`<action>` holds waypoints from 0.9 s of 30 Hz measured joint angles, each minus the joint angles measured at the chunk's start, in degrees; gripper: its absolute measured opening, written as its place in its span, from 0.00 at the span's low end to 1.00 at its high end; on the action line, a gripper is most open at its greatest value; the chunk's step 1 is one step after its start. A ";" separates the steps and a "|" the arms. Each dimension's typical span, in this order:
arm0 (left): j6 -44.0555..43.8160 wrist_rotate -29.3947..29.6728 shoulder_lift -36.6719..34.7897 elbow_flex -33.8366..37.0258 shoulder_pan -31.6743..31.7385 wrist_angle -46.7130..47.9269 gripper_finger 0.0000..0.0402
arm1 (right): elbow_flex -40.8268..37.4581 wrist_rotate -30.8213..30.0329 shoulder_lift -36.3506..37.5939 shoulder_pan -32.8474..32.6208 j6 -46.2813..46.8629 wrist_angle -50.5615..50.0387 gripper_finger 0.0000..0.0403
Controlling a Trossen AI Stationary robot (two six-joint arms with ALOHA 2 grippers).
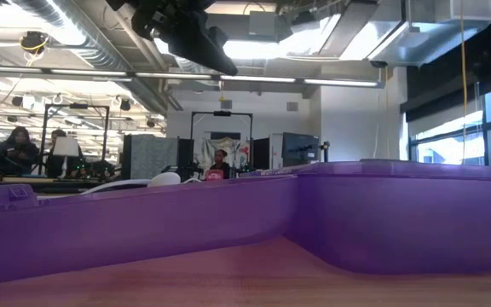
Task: Pick & place school supplies into a supply box
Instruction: Put the yellow pencil into the purple supply box
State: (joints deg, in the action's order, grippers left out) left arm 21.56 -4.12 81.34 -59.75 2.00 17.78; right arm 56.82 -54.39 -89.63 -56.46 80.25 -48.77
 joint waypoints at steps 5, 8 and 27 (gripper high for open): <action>-0.89 0.01 -0.02 0.00 0.00 -0.07 0.24 | -0.04 -3.13 -1.71 -3.95 3.69 -3.57 0.63; -1.50 0.02 -0.01 0.00 0.00 -0.04 0.24 | -0.07 -5.91 -3.13 -6.59 4.92 -4.34 0.67; -1.46 0.02 -0.02 0.00 0.00 -3.91 0.24 | -13.66 -7.07 -13.17 -11.61 34.51 -2.23 0.69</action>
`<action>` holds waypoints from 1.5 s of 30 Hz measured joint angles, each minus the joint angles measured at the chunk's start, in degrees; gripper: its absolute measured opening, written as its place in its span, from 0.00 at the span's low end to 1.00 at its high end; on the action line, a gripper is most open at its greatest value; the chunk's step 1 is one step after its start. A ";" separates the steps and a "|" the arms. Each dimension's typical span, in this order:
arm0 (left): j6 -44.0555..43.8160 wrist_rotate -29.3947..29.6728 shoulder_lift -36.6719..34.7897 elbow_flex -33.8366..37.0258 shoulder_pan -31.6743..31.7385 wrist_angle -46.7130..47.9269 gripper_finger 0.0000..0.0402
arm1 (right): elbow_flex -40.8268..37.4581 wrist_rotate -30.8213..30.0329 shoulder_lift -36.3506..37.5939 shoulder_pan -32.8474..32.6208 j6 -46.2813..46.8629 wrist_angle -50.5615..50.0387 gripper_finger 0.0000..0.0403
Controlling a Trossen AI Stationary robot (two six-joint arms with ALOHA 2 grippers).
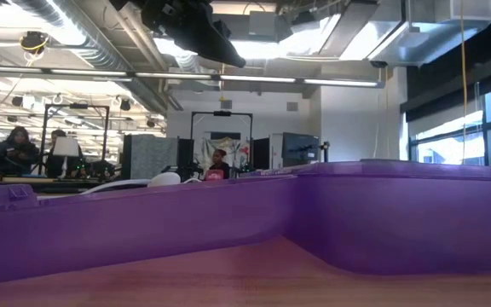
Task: Pick & place school supplies into a supply box
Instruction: Put the yellow pencil into the purple supply box
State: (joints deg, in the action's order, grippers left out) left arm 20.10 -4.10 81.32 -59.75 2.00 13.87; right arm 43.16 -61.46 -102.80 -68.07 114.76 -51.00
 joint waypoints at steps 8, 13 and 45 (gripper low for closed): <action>-0.03 0.00 0.01 0.00 -0.02 -0.26 0.24 | -9.48 -4.32 0.00 0.04 -5.13 17.91 0.69; -0.04 0.07 0.00 0.00 -0.02 -0.42 0.24 | -13.59 -3.99 0.00 0.37 -9.50 26.71 0.69; -0.92 0.26 0.00 0.00 -0.01 -3.50 0.24 | -18.41 -1.25 0.04 0.87 -13.90 36.81 0.69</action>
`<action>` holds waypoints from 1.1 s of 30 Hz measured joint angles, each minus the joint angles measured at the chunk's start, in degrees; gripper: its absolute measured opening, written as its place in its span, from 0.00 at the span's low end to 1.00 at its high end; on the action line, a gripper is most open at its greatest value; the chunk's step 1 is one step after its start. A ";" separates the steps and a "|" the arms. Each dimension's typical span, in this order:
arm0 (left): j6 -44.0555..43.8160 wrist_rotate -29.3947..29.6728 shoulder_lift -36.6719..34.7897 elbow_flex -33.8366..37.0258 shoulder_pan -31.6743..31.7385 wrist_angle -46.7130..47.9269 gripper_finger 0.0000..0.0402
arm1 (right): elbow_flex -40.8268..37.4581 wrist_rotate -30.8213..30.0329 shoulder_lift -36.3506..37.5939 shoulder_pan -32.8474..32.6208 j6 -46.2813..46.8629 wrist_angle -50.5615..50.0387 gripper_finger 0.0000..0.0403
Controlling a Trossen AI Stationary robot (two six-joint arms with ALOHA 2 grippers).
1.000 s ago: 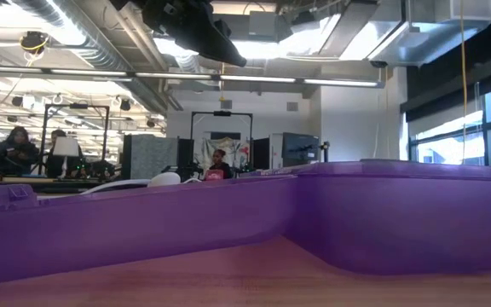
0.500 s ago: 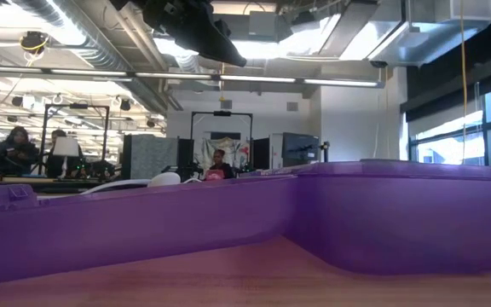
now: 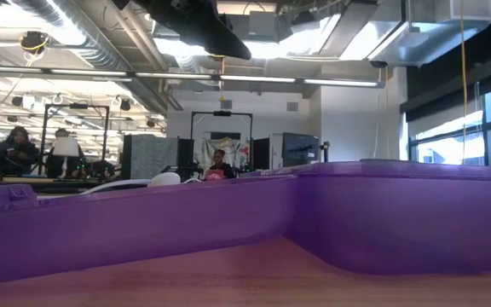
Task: Pick & place school supplies into a supply box
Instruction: Put the yellow pencil into the purple supply box
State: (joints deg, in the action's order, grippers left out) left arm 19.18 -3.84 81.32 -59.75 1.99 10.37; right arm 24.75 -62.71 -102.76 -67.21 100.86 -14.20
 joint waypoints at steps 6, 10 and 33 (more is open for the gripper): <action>-0.91 2.96 0.01 0.00 -0.01 0.00 0.24 | 0.23 3.33 0.18 2.38 -6.11 -0.47 0.66; -2.21 4.39 0.00 0.00 0.01 0.03 0.24 | 0.20 3.16 0.15 2.96 -9.02 0.27 0.61; -2.43 4.50 0.00 0.00 -0.01 0.07 0.24 | 0.17 4.37 0.11 5.34 -9.45 -0.75 0.35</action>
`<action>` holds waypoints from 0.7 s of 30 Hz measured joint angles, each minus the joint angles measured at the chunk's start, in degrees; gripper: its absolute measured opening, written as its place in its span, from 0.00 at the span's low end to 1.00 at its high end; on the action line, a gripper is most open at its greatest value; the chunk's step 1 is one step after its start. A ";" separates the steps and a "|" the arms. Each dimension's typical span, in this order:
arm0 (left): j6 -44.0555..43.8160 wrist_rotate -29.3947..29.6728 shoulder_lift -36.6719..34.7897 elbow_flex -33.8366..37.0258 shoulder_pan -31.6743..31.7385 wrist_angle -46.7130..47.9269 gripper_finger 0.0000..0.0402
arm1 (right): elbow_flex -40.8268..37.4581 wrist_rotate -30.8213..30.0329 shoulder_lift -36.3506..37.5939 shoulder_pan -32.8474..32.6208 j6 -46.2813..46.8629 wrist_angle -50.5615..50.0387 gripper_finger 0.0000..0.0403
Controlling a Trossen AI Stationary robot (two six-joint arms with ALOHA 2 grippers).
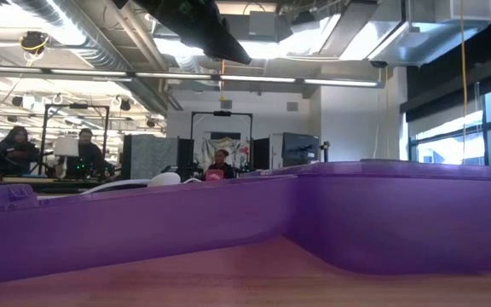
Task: Pick & place school supplies into a supply box
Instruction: Put the yellow pencil into the purple supply box
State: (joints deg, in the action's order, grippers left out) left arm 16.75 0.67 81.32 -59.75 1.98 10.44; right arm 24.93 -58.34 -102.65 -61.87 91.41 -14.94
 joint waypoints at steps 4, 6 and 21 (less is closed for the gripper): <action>0.04 0.00 0.00 0.00 0.00 0.00 0.24 | -0.02 0.13 -0.02 0.00 -0.02 -0.12 0.31; 0.04 0.00 0.00 0.00 0.00 0.00 0.24 | -0.04 0.13 -0.04 0.00 -0.04 -0.19 0.29; 0.04 -0.02 0.00 0.00 0.00 0.02 0.24 | -0.13 -0.07 -0.09 0.00 -0.17 0.06 0.25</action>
State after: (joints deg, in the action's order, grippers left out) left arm 16.80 0.64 81.32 -59.75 1.98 10.46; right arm 24.80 -58.41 -102.74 -61.87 91.24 -14.89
